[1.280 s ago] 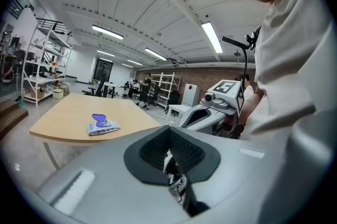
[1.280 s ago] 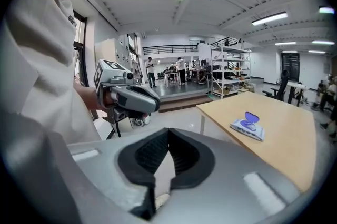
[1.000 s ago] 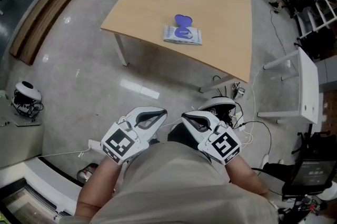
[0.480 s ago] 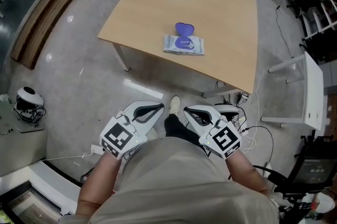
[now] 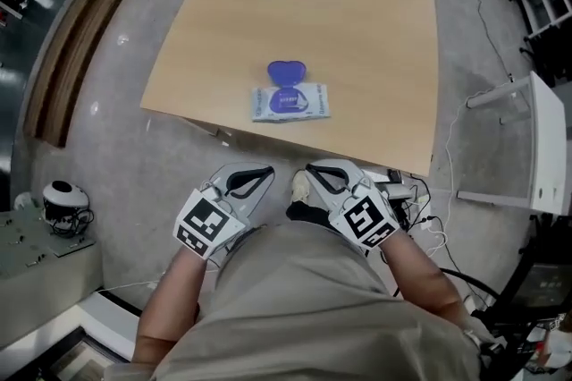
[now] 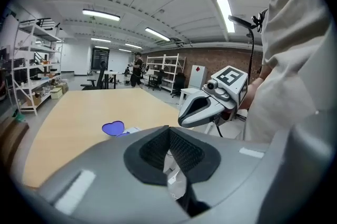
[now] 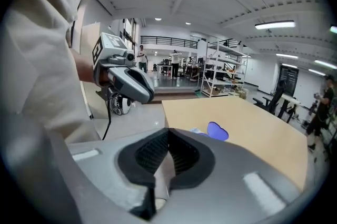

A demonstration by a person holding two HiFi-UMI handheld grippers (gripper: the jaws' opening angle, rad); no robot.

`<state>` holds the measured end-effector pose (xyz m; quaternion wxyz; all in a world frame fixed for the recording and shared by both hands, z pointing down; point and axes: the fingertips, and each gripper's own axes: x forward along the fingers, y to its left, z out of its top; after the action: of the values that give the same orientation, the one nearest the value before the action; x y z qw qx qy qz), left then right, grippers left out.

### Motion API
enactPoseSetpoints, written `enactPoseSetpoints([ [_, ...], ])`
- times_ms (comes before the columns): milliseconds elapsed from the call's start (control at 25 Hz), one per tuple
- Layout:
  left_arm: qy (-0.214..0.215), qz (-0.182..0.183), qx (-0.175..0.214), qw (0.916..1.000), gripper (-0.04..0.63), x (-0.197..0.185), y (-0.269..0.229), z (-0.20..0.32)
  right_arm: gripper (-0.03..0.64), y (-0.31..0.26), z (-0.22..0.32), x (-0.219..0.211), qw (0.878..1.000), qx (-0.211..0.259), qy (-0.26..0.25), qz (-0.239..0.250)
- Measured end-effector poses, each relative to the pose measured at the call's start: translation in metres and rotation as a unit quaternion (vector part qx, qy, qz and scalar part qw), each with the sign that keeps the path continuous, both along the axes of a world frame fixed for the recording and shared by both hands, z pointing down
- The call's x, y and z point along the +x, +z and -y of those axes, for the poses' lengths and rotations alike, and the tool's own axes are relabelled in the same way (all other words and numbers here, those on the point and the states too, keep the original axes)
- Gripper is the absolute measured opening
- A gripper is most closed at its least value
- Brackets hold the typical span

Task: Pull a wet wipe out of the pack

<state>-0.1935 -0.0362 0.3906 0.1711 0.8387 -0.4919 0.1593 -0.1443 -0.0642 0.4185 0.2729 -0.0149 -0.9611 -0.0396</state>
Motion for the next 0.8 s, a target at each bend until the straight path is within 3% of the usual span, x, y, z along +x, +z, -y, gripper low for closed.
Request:
enactPoseSetpoints([
  [240, 0.032, 0.05, -0.041, 0.9974, 0.006, -0.006, 0.035, 0.08, 0.002, 0.045, 0.084, -0.004, 0.999, -0.008, 0.019, -0.033],
  [480, 0.078, 0.105, -0.07, 0.989, 0.006, -0.019, 0.068, 0.134, 0.002, 0.097, 0.128, -0.02, 0.995, -0.034, 0.068, -0.069],
  [720, 0.141, 0.184, -0.106, 0.9669, 0.01, -0.028, 0.118, 0.184, 0.002, 0.15, 0.165, -0.04, 0.987, -0.058, 0.114, -0.095],
  [760, 0.153, 0.194, -0.112, 0.9625, 0.077, -0.027, 0.125, 0.191, 0.002, 0.157, 0.17, -0.041, 0.986, -0.061, 0.12, -0.099],
  [800, 0.165, 0.202, -0.117, 0.9581, 0.097, -0.025, 0.13, 0.197, 0.002, 0.163, 0.174, -0.043, 0.985, -0.064, 0.126, -0.104],
])
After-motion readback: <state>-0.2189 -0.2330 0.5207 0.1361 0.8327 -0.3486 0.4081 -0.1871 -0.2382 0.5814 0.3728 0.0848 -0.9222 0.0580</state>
